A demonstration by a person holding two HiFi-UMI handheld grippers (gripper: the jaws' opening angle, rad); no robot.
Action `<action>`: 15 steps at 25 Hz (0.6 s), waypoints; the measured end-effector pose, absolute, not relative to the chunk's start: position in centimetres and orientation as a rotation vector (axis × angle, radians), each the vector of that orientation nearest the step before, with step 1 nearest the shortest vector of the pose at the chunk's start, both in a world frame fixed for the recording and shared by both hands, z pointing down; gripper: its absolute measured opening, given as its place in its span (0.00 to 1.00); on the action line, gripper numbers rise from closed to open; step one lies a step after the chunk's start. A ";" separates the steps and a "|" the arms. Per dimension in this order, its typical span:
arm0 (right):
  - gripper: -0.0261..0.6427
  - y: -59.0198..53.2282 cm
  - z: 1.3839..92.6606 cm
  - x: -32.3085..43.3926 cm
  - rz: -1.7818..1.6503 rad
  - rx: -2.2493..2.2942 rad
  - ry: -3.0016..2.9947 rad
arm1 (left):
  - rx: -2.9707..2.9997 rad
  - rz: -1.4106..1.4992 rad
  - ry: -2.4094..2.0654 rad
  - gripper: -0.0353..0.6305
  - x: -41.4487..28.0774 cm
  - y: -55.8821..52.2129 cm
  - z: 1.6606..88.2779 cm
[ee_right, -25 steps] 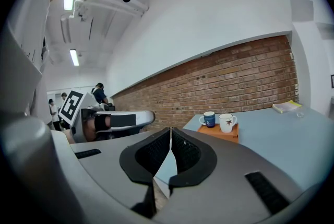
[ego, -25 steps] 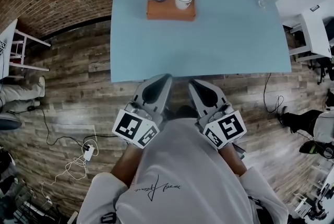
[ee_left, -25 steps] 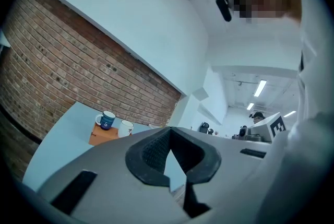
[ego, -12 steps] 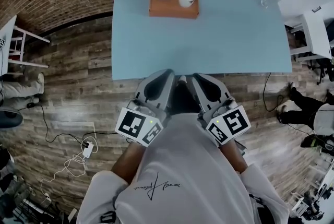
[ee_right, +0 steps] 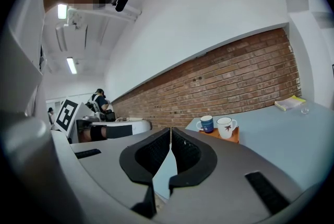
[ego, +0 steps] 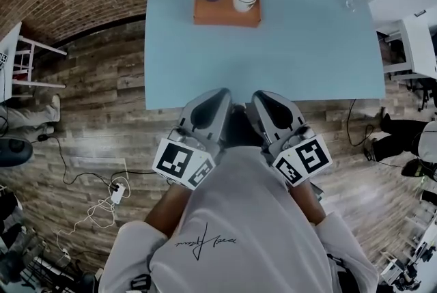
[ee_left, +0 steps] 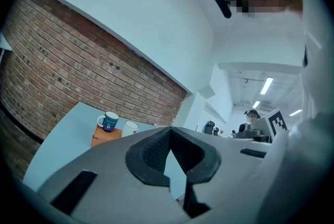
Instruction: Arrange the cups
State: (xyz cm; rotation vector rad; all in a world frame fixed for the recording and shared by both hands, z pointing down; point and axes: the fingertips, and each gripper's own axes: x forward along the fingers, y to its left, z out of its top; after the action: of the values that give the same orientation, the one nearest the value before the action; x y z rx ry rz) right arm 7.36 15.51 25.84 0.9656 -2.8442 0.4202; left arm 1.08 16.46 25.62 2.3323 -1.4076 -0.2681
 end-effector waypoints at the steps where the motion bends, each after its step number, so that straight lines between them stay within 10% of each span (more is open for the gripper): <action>1: 0.07 15.2 25.9 7.5 0.423 0.969 -2.841 | 2.335 -0.265 -1.399 0.06 1.2 16.1 25.6; 15: 0.07 9.5 26.6 10.4 0.476 0.969 -2.824 | 2.341 -0.230 -1.378 0.06 4.2 10.0 25.9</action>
State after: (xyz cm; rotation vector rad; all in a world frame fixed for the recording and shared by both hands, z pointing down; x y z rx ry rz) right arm 10.44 9.54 26.64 0.9691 -2.8241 0.4759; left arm 4.18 10.04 25.94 2.3415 -1.3782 -0.2299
